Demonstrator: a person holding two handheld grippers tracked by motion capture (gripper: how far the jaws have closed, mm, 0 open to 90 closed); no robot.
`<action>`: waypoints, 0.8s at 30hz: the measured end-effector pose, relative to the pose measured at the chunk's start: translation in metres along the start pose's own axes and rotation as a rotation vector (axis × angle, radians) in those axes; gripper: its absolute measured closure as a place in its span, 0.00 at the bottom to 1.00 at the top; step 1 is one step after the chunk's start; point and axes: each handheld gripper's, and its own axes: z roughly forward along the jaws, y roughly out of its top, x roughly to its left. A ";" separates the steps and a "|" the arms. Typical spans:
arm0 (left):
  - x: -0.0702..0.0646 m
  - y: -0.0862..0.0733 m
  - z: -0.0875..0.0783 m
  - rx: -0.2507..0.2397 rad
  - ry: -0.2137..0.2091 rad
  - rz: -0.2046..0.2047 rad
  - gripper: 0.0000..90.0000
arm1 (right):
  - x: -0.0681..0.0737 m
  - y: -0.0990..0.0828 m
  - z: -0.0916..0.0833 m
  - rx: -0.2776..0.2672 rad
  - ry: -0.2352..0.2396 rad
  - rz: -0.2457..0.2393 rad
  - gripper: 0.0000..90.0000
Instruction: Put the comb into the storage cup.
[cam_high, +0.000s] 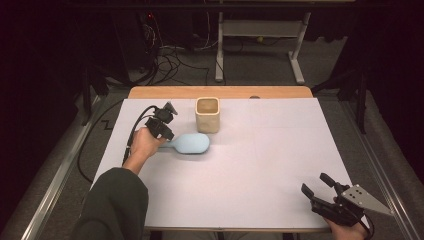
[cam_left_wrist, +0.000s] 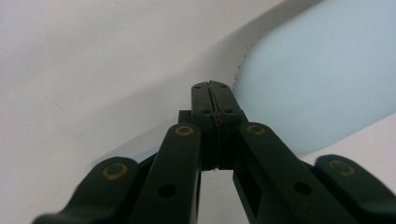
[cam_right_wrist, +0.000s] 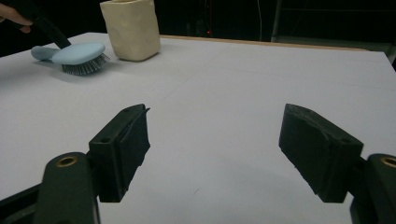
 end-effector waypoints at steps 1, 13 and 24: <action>0.000 0.000 0.001 0.004 0.009 0.003 0.99 | 0.000 0.000 0.000 0.000 0.000 0.000 0.27; 0.008 -0.003 0.013 0.051 0.021 -0.017 0.99 | 0.000 0.000 0.000 0.001 0.001 0.005 0.27; 0.007 -0.018 0.012 0.042 -0.020 -0.023 0.99 | 0.000 0.000 0.000 0.001 -0.002 0.002 0.27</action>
